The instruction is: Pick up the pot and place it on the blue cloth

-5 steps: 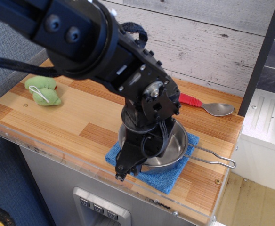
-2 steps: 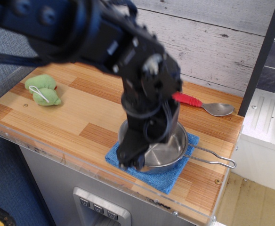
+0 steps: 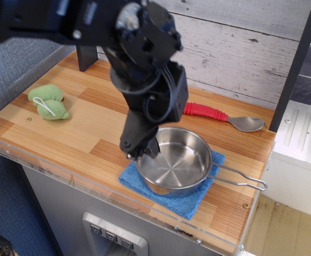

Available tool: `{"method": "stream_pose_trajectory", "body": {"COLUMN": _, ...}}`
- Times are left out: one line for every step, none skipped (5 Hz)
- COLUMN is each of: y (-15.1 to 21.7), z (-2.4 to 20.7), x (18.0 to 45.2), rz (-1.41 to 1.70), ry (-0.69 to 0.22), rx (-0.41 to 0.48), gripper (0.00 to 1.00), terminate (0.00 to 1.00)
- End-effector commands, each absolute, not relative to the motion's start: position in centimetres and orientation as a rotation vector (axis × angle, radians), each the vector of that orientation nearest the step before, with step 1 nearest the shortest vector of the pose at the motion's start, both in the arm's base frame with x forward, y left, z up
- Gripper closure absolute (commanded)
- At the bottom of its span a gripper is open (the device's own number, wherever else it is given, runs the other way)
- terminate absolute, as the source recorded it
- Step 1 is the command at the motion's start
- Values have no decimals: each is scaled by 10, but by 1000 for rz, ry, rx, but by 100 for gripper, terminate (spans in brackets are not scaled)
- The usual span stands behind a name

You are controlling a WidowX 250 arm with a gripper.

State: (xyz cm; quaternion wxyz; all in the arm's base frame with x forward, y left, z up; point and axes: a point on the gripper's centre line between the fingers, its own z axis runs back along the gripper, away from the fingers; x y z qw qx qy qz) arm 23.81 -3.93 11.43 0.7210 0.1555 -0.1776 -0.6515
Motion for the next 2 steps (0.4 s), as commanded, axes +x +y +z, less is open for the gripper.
{"method": "stream_pose_trajectory", "body": {"y": -34, "z": 122, "x": 232, "rz": -1428, "ry": -418, "rx": 361, "gripper": 0, "terminate": 0}}
{"method": "stream_pose_trajectory", "body": {"y": -34, "z": 122, "x": 232, "rz": -1428, "ry": -418, "rx": 361, "gripper": 0, "terminate": 100}}
